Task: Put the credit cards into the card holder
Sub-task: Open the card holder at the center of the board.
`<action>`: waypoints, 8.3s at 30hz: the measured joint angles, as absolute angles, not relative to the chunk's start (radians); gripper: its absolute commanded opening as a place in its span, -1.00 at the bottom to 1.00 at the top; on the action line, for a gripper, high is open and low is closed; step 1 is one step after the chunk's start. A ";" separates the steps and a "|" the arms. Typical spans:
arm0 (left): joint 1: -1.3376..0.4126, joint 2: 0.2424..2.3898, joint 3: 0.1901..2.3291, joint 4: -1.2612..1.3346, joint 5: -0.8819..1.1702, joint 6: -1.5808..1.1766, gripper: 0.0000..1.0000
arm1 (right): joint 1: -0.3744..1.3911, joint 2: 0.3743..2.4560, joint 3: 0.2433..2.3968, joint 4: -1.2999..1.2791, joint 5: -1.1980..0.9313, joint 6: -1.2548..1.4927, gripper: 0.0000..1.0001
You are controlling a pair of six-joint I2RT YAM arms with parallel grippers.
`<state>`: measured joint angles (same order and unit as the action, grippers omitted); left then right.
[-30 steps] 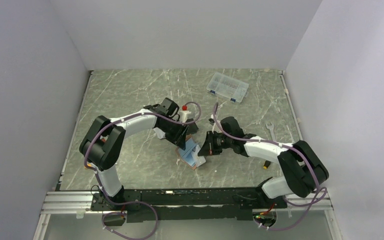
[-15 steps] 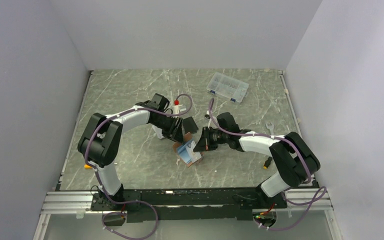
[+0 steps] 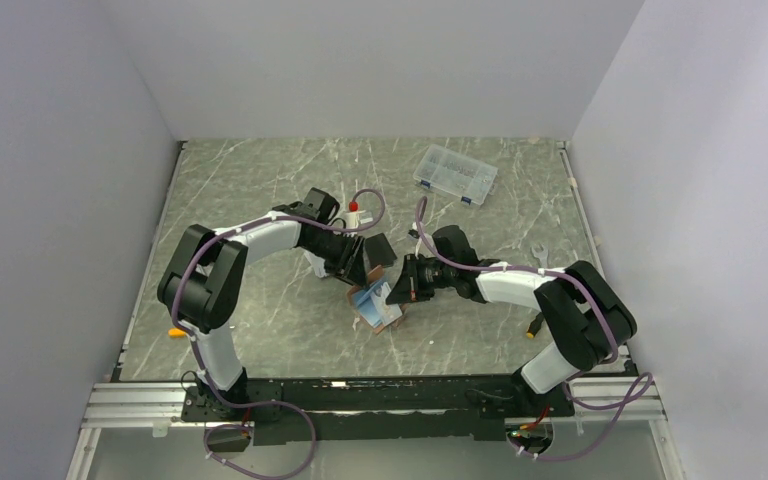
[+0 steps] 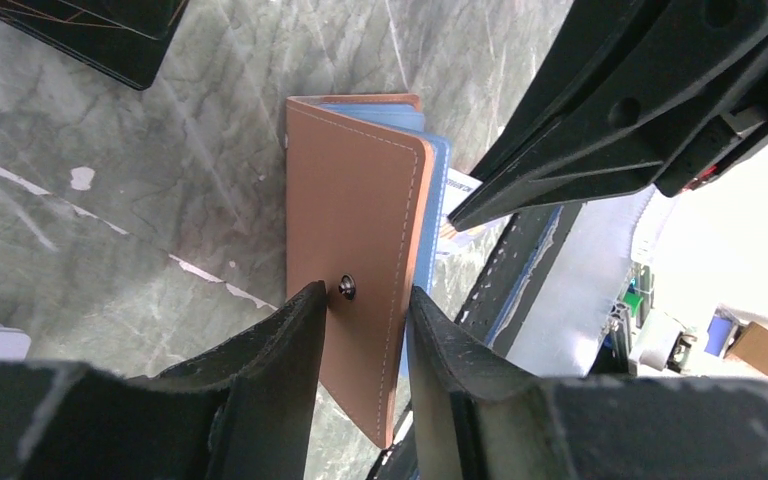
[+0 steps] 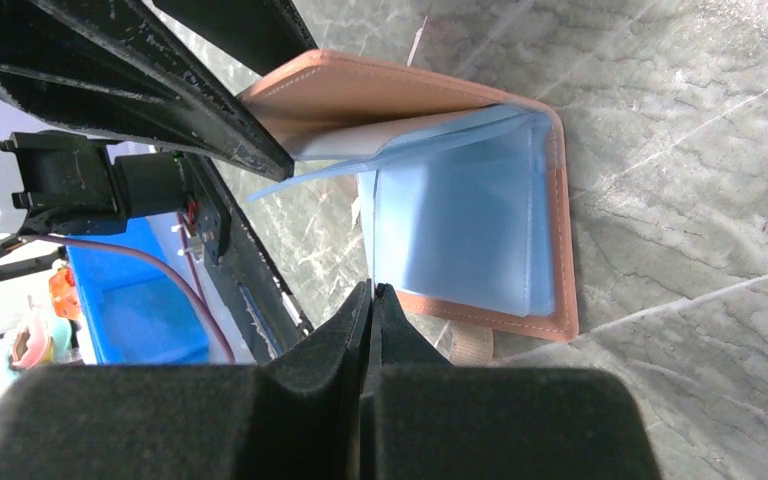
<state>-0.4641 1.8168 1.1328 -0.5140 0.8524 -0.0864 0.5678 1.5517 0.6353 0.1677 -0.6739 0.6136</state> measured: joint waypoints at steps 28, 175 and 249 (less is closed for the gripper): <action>-0.495 1.817 1.140 -0.545 0.715 -0.064 -0.51 | 0.568 1.481 0.580 0.166 -0.666 0.620 -1.00; -0.386 1.929 1.061 -0.512 1.043 -0.014 -0.32 | 0.586 1.600 0.646 0.147 -0.673 0.559 -1.00; -0.342 1.947 1.052 -0.453 1.048 -0.072 -0.68 | 0.564 1.451 0.758 -0.060 -0.603 0.501 -1.00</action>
